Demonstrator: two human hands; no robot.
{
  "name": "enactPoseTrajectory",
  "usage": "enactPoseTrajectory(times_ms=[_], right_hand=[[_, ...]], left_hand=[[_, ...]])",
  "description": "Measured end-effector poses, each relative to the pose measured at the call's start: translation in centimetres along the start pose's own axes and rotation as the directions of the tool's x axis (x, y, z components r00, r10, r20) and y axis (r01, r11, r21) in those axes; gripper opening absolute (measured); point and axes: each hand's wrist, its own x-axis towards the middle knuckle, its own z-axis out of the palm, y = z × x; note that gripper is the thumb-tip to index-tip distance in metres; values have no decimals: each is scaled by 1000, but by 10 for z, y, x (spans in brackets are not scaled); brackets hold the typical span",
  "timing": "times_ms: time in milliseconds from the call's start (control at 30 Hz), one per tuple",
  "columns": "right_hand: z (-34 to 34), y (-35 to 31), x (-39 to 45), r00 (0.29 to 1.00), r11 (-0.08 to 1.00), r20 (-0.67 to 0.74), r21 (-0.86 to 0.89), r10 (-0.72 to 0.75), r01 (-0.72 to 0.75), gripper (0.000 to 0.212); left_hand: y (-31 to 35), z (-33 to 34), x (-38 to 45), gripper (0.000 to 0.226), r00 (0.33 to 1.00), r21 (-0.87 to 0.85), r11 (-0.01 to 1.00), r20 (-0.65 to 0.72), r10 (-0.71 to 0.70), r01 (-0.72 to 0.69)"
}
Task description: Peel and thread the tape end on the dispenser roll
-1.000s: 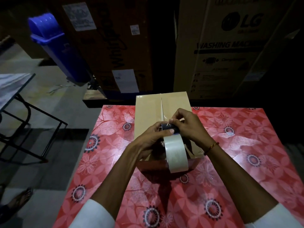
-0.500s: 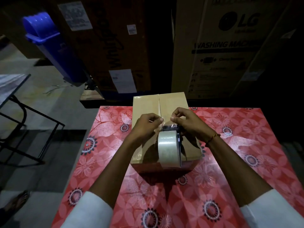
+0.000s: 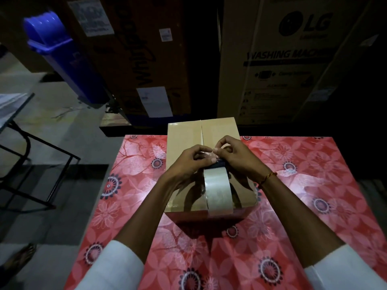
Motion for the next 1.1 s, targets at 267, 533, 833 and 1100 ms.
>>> enactPoseTrajectory(times_ms=[267, 533, 833, 1100], right_hand=[[8, 5, 6, 986, 999, -160, -23, -49, 45, 18], [-3, -7, 6, 1000, 1000, -21, -11, -9, 9, 21], [-34, -16, 6, 950, 914, 227, 297, 212, -275, 53], [-13, 9, 0, 994, 964, 66, 244, 86, -100, 16]], left_hand=[[-1, 4, -3, 52, 996, 47, 998, 76, -39, 35], [4, 9, 0, 19, 997, 12, 1000, -81, -18, 19], [-6, 13, 12, 14, 978, 41, 998, -207, -37, 47], [-1, 11, 12, 17, 983, -90, 993, -161, -92, 78]])
